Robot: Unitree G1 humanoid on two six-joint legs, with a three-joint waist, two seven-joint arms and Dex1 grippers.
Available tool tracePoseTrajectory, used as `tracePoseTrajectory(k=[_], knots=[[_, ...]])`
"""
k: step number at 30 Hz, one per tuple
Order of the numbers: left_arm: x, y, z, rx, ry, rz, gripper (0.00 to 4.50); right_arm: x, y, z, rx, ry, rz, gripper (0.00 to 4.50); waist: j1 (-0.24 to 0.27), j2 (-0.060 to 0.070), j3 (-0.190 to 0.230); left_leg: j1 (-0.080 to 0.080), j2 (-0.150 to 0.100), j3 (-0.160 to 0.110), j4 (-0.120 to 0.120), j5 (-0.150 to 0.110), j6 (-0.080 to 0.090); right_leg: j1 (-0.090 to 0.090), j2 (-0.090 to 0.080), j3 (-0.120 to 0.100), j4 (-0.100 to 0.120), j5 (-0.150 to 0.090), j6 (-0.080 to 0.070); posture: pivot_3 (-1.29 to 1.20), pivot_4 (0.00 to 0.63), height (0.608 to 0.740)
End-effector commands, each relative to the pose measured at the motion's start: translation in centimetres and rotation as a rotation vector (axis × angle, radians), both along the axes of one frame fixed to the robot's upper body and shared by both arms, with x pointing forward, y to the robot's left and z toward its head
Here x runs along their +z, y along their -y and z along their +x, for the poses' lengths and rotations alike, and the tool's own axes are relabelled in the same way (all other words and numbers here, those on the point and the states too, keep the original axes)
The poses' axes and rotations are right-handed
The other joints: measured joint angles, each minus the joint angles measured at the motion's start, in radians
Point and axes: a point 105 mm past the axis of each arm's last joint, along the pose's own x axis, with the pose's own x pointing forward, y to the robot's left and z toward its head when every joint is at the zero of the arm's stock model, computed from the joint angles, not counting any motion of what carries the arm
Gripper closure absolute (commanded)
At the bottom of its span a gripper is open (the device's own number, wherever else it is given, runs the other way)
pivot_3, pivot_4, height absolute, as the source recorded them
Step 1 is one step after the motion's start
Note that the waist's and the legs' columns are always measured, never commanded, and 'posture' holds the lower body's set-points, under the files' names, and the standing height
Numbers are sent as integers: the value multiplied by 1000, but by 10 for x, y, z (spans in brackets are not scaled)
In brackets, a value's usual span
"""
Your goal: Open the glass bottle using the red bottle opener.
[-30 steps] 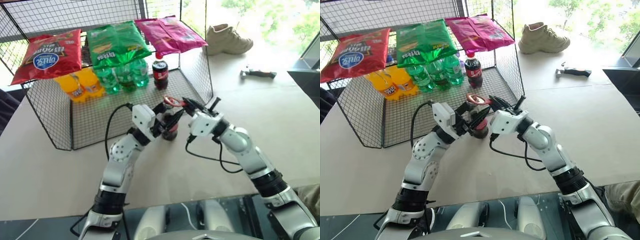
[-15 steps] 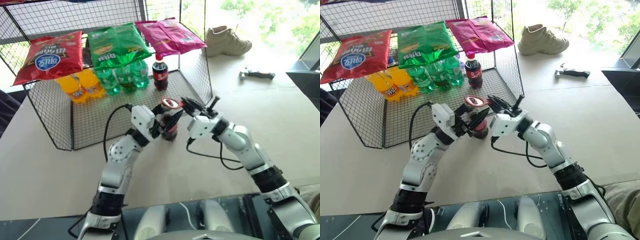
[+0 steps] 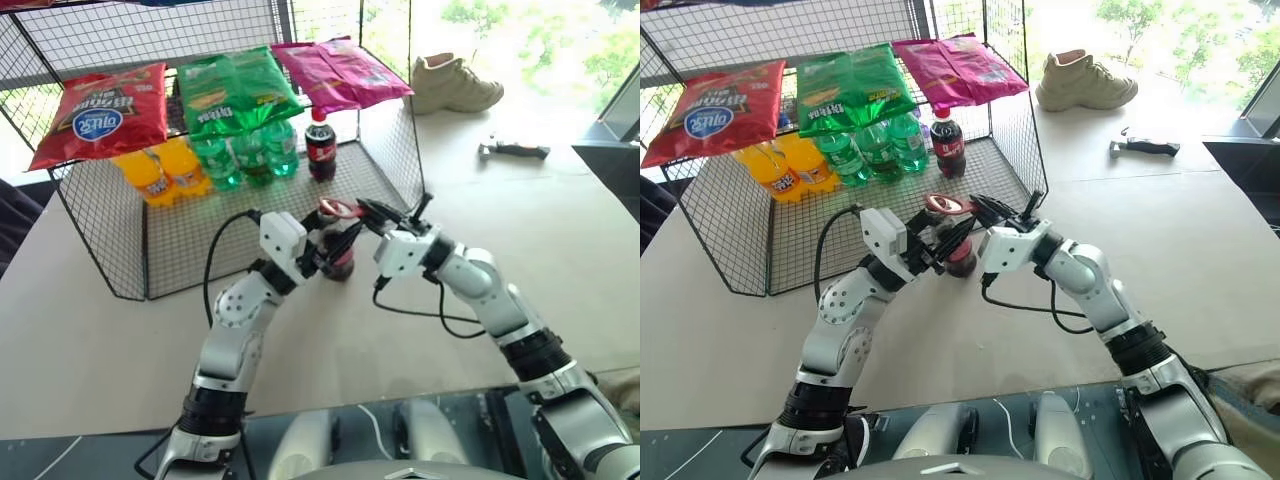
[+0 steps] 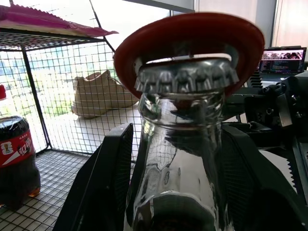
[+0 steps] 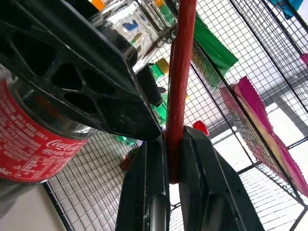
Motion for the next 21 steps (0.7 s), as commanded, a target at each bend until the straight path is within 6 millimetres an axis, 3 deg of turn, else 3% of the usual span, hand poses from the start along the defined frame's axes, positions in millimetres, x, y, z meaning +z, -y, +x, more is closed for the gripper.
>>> tracePoseTrajectory(k=[1, 6, 21], knots=[[-8, 4, 2, 6, -35, 23, 2523, 4, -11, -9, 91, 120, -123, 4500, 0, 0, 0, 0, 0, 0, 0, 0, 0, 0, 0, 0, 0, 0, 0, 0, 150, 740], [-9, 4, 4, 7, -38, 21, 2523, 24, 1, 2, 65, 251, -166, 4500, 1, 0, 0, 0, 0, 0, -1, 0, 0, 0, 0, 0, -1, 0, 0, 0, 150, 740], [-11, 5, 6, 11, -45, 19, 2523, 55, 19, 18, 29, 401, -202, 4500, 0, 0, 0, -2, 0, 0, -7, 2, -4, 0, 0, 0, -8, 0, 0, 0, 150, 740]])
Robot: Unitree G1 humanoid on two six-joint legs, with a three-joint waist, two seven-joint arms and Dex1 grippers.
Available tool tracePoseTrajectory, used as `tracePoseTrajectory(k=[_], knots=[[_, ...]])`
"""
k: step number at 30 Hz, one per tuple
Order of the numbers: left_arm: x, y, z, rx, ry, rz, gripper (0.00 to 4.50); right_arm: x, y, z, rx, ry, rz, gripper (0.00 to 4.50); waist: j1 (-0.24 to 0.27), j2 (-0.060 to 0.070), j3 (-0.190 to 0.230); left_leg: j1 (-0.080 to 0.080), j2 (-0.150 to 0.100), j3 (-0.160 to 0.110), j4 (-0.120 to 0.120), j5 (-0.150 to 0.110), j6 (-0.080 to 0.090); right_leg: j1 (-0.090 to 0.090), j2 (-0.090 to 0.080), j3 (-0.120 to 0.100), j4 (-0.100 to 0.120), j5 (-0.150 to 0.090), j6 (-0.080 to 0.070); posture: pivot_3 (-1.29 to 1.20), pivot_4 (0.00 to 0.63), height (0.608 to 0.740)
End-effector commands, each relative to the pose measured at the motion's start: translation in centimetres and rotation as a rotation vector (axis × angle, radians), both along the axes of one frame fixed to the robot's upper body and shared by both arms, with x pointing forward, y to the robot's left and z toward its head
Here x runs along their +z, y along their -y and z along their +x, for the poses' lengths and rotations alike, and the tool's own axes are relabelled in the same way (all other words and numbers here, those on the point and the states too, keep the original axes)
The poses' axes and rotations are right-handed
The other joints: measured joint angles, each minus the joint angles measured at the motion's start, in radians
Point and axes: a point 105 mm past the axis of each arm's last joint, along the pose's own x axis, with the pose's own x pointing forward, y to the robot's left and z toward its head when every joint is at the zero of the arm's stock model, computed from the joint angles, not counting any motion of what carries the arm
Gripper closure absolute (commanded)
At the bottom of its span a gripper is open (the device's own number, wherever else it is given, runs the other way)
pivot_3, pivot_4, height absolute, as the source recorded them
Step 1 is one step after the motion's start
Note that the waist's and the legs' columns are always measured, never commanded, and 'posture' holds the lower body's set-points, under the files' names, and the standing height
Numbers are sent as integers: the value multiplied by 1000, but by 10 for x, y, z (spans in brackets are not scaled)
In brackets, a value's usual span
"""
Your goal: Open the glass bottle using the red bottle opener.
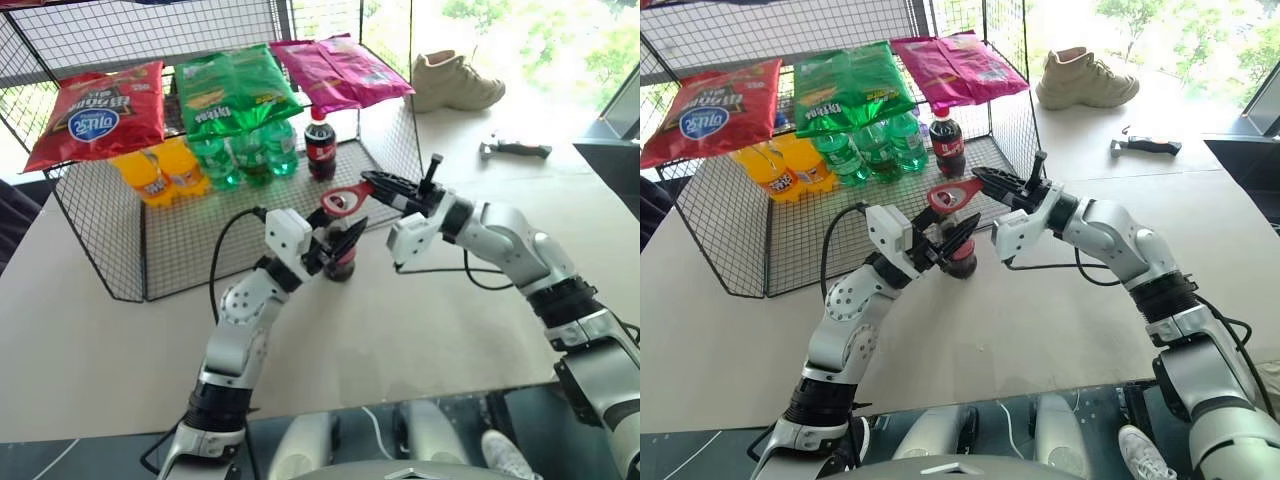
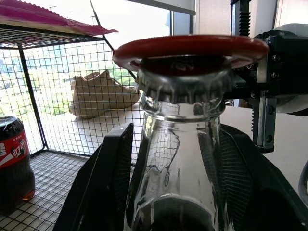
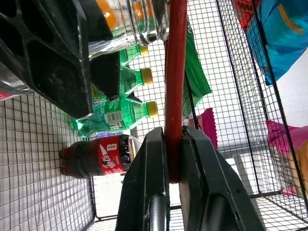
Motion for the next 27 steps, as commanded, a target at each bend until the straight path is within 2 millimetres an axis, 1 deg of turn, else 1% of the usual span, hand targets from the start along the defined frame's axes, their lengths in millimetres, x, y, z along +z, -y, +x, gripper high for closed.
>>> tracePoseTrajectory(k=[1, 9, 19, 27], knots=[[-14, 1, 2, 9, -48, 33, 2523, 17, 4, 0, 6, 60, 17, 4500, 0, 0, 0, 0, 0, 0, 0, 0, 0, 0, 0, 0, 0, 0, 0, 0, 150, 740], [-15, -1, 1, 12, -55, 32, 2523, 36, 6, -2, 5, 143, 40, 4500, 0, 0, 0, 0, 0, 0, -3, 0, 0, -1, 0, 0, -1, 0, 0, 0, 150, 740], [-17, -1, 0, 17, -64, 26, 2523, 48, 3, -10, 36, 196, 90, 4500, 0, 0, 0, 0, 0, 0, -4, 0, 0, -1, 0, 0, -1, 0, 0, 0, 150, 740], [-17, -2, 1, 19, -64, 23, 2523, 42, 9, -6, 7, 164, 105, 4500, 1, 0, 0, 0, 0, 0, -5, 0, 0, -1, 0, 0, -1, 0, 0, 0, 150, 740]])
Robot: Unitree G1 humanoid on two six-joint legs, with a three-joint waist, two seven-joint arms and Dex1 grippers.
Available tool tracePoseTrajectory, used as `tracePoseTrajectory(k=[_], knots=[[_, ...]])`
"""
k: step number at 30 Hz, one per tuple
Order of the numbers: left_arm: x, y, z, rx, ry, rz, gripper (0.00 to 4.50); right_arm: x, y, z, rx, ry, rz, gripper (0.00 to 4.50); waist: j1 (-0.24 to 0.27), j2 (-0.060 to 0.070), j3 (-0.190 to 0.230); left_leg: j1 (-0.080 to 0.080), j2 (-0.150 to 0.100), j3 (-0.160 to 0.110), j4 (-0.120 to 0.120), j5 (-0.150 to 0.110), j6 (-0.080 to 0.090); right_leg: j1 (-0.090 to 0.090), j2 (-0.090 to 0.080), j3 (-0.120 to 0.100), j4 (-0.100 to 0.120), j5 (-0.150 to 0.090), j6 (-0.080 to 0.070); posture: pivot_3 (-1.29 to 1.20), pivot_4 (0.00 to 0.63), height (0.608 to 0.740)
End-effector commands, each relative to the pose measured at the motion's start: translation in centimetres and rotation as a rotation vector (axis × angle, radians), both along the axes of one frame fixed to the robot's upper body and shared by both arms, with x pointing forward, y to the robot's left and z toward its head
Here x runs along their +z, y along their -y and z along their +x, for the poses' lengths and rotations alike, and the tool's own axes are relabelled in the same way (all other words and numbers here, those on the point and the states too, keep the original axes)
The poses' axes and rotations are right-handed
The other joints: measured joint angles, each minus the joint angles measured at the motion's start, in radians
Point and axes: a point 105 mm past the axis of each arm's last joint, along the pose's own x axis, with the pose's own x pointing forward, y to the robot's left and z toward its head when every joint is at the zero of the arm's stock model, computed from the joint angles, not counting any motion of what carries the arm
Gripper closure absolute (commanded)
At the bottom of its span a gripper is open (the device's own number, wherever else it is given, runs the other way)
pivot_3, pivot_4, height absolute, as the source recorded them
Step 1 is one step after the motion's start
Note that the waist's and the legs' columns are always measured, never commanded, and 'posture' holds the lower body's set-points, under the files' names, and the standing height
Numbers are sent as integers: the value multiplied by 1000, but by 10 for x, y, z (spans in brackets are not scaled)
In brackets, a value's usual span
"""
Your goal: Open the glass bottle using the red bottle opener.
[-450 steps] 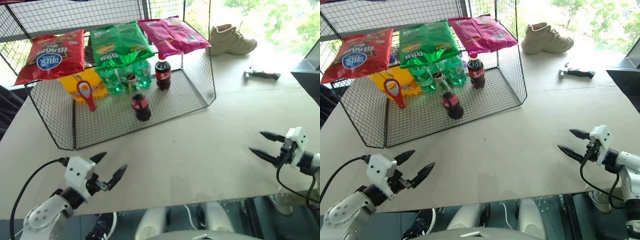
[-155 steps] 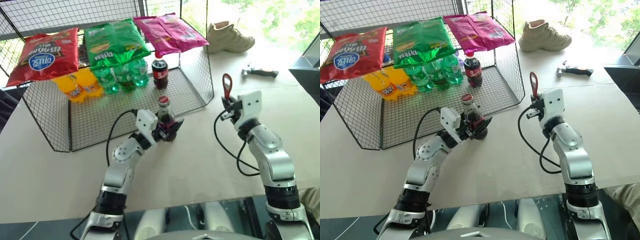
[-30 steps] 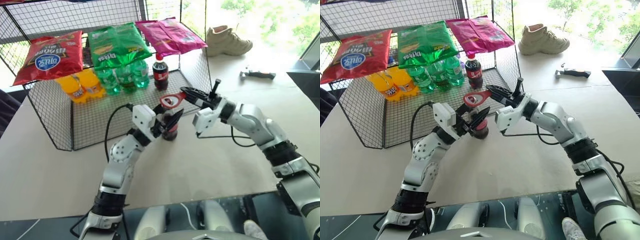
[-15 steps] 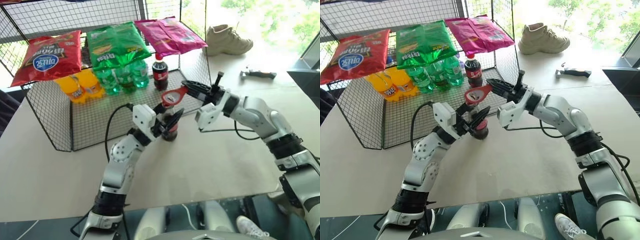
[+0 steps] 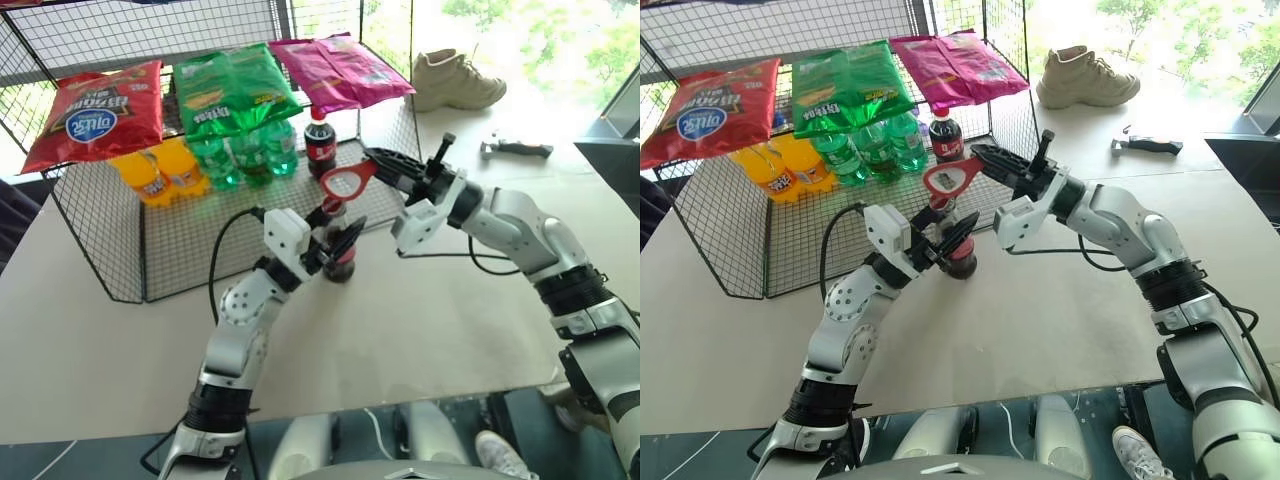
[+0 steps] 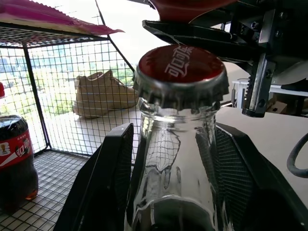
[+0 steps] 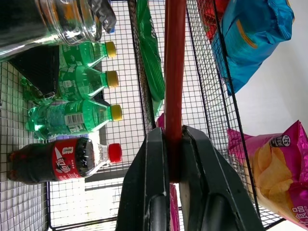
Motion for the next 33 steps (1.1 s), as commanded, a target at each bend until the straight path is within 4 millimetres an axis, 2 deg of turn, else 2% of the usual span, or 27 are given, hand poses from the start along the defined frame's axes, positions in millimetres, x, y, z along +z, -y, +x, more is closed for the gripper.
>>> tracePoseTrajectory(k=[1, 12, 17, 18, 33], knots=[[-17, 0, 0, 5, -64, 28, 2523, 15, 5, -4, 2, 38, 55, 4500, 0, 0, 0, 0, 0, 0, 0, 0, 0, 0, 0, 0, 0, 0, 0, 0, 150, 740], [-15, 0, -2, 1, -51, 12, 2523, 13, 10, -1, -16, -12, 97, 4500, 0, 0, 0, 0, 0, 0, -1, 0, 0, 0, 0, 0, 0, 0, 0, 0, 150, 740], [-15, -1, -2, 5, -49, 10, 243, 12, 10, 1, -19, -25, 107, 4500, -1, 0, 1, -2, 0, 1, -2, 0, 0, -3, 0, 1, 0, 0, 0, 0, 150, 740], [-15, -1, -2, 6, -48, 10, 61, 12, 10, 1, -19, -27, 109, 4500, -1, 0, 1, -3, 0, 1, -2, 0, 0, -4, 0, 1, 0, 0, 0, 0, 150, 740], [-17, -3, -3, 11, -53, 21, 61, 13, 13, 4, -34, -54, 146, 4500, -1, 0, 1, -5, 0, 1, -3, 0, 0, -6, 0, 1, -1, 0, 0, 0, 150, 740]])
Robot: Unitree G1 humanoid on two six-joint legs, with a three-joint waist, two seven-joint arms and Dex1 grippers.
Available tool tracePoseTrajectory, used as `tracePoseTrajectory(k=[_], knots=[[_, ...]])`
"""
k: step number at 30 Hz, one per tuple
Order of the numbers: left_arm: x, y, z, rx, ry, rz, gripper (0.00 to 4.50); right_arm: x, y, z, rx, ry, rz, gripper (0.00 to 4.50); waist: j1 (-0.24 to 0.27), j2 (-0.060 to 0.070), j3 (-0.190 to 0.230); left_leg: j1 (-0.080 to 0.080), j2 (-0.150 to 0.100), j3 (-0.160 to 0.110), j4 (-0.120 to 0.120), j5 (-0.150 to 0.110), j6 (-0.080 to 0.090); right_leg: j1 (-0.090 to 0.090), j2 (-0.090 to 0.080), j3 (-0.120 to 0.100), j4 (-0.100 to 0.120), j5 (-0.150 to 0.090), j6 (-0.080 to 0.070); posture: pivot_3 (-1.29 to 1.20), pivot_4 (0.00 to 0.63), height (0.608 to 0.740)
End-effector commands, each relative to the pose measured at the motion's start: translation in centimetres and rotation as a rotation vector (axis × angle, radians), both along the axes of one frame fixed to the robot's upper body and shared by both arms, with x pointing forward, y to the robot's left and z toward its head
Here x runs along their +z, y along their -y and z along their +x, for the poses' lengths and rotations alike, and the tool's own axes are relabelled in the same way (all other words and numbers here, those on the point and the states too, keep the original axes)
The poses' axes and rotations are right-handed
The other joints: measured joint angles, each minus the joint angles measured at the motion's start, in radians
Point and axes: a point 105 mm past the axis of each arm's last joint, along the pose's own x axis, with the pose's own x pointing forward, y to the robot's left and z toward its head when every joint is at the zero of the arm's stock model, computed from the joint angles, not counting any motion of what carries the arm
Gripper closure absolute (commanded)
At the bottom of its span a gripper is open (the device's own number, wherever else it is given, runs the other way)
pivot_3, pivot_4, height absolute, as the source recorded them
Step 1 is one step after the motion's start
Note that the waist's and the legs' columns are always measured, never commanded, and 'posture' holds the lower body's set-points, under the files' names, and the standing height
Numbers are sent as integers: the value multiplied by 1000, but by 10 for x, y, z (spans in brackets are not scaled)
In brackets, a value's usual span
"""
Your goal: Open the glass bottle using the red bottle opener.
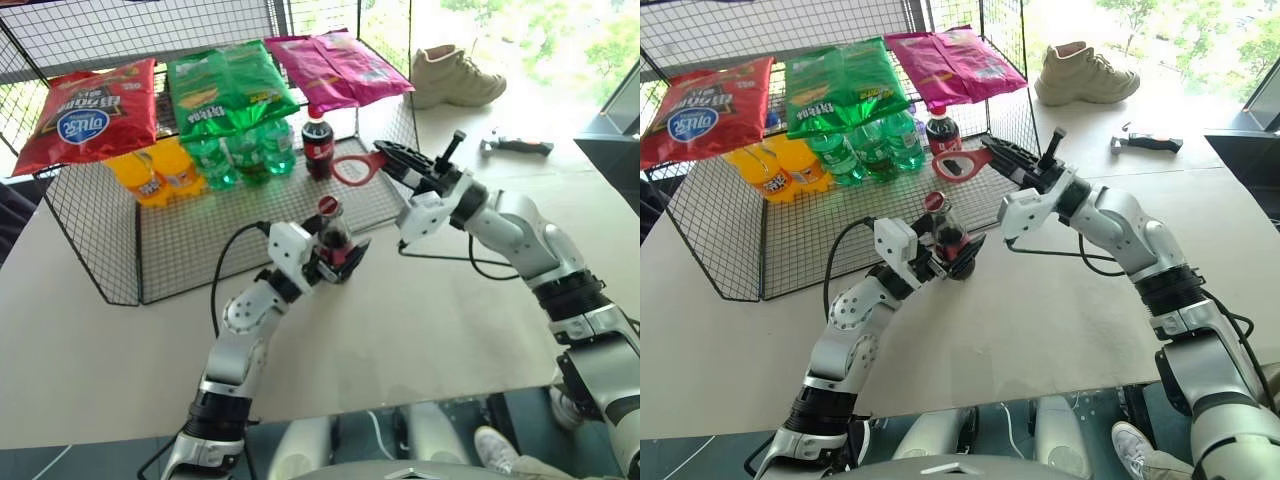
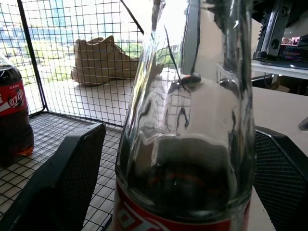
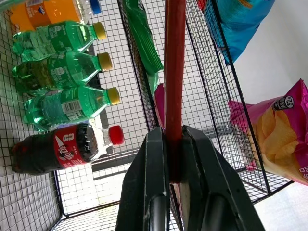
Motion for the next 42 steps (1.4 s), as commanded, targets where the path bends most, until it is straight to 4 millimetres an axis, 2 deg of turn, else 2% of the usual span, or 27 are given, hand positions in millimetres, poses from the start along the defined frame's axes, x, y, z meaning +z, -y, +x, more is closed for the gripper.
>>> tracePoseTrajectory(k=[1, 7, 11, 18, 28, 42], knots=[[9, 0, -4, -9, 39, -1, 61, 11, 5, -3, 1, 19, 50, 4500, 0, 0, 0, 0, 0, 0, 0, 0, 0, 0, 0, 0, 0, 0, 0, 0, 150, 740], [10, 0, -3, -7, 42, 1, 61, -1, 2, -2, 3, -28, 35, 4500, 0, 0, 0, 0, 0, 0, 0, 0, 0, 0, 0, 0, 0, 0, 0, 0, 150, 740], [9, 0, -3, -9, 41, 1, 61, -16, 6, 1, -14, -81, 18, 4500, 0, 0, 0, 0, 0, 0, 0, 0, 0, 0, 0, 0, 0, 0, 0, 0, 150, 740], [8, -1, -5, -8, 38, 3, 61, -30, 11, 3, -32, -116, -9, 4500, 0, 0, 0, 0, 0, 0, 0, 0, 0, 0, 0, 0, 0, 0, 0, 0, 150, 740], [6, 1, -7, -9, 32, 0, 61, -22, 1, -4, 10, -79, -9, 4500, 0, 0, 0, 0, 0, 0, 0, 0, 0, 0, 0, 0, 0, 0, 0, 0, 150, 740], [3, 0, -8, -4, 23, 3, 61, -11, 1, -8, 17, -48, 18, 4500, 0, 0, 0, 0, 0, 0, 0, 0, 0, 0, 0, 0, 0, 0, 0, 0, 150, 740]])
